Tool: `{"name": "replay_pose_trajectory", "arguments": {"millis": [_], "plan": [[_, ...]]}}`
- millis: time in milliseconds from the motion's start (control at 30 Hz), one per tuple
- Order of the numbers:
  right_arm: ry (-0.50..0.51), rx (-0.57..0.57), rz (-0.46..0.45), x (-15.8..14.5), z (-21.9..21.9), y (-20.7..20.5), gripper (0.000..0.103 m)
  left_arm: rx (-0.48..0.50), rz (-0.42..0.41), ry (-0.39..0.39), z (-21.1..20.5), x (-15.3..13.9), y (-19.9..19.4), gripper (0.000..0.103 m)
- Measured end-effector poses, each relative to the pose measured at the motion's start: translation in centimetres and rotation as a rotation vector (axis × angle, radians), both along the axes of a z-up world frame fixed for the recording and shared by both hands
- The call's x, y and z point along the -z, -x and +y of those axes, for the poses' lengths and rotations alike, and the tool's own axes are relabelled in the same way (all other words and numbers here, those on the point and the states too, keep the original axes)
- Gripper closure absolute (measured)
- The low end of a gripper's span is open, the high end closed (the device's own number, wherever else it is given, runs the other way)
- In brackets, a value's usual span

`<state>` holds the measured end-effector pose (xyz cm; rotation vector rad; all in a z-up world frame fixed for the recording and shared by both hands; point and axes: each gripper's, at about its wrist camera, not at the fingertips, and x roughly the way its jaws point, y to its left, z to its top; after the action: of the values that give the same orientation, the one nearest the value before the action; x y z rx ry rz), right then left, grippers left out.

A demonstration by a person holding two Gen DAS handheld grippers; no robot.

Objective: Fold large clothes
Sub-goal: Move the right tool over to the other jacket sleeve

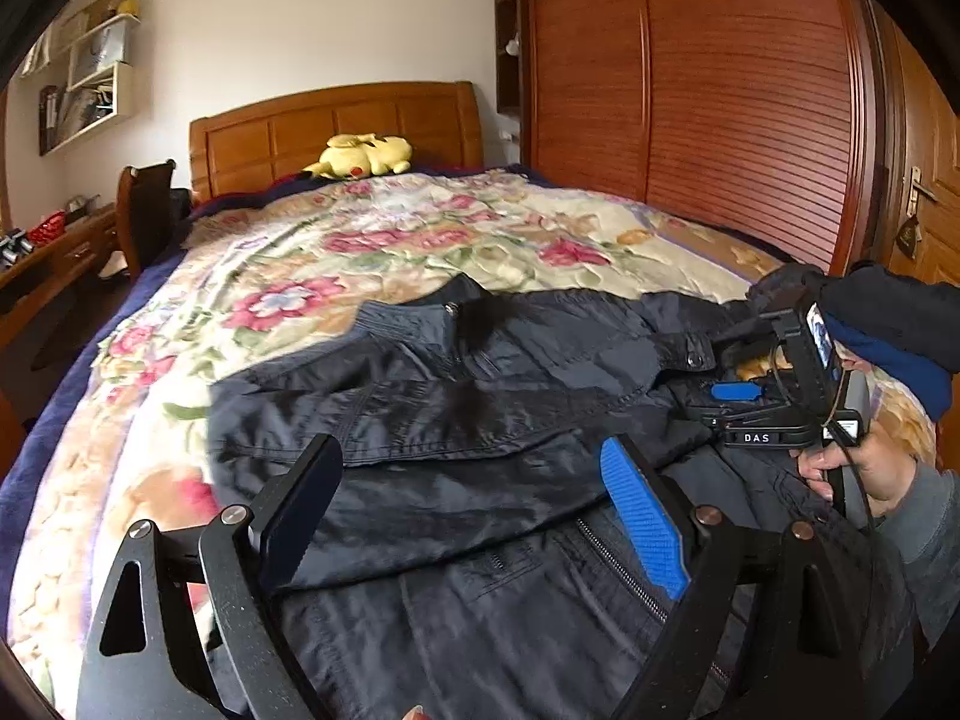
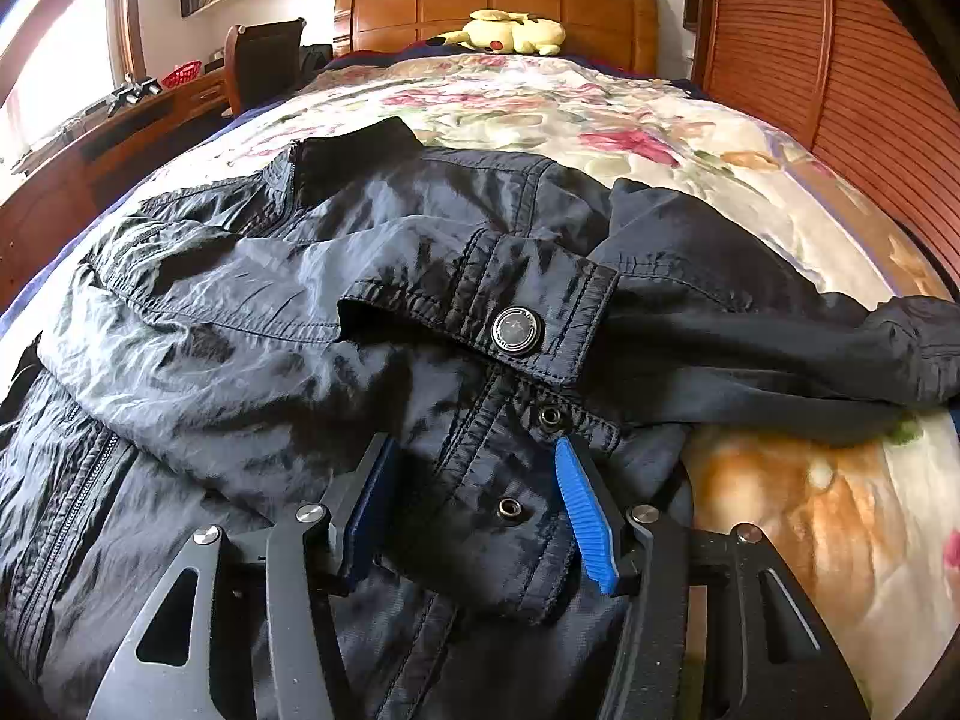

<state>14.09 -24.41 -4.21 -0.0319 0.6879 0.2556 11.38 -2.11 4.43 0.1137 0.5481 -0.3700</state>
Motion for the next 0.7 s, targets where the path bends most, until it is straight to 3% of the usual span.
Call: {"name": "replay_pose_trajectory", "arguments": {"millis": [233,533,700], "plan": [[-0.001,0.001,-0.005,0.0,0.2,0.0,0.045,0.014,0.067,0.016,-1.2,2.9,-2.4,0.014],[-0.041,0.01,-0.035,-0.4,-0.4,0.7,0.045,0.039,0.076,-0.045,-3.3,5.9,-2.6,0.014],[-0.077,0.051,-0.078,-2.1,-2.7,1.5,0.045,0.048,0.068,-0.061,-3.6,6.6,-2.1,0.014]]}}
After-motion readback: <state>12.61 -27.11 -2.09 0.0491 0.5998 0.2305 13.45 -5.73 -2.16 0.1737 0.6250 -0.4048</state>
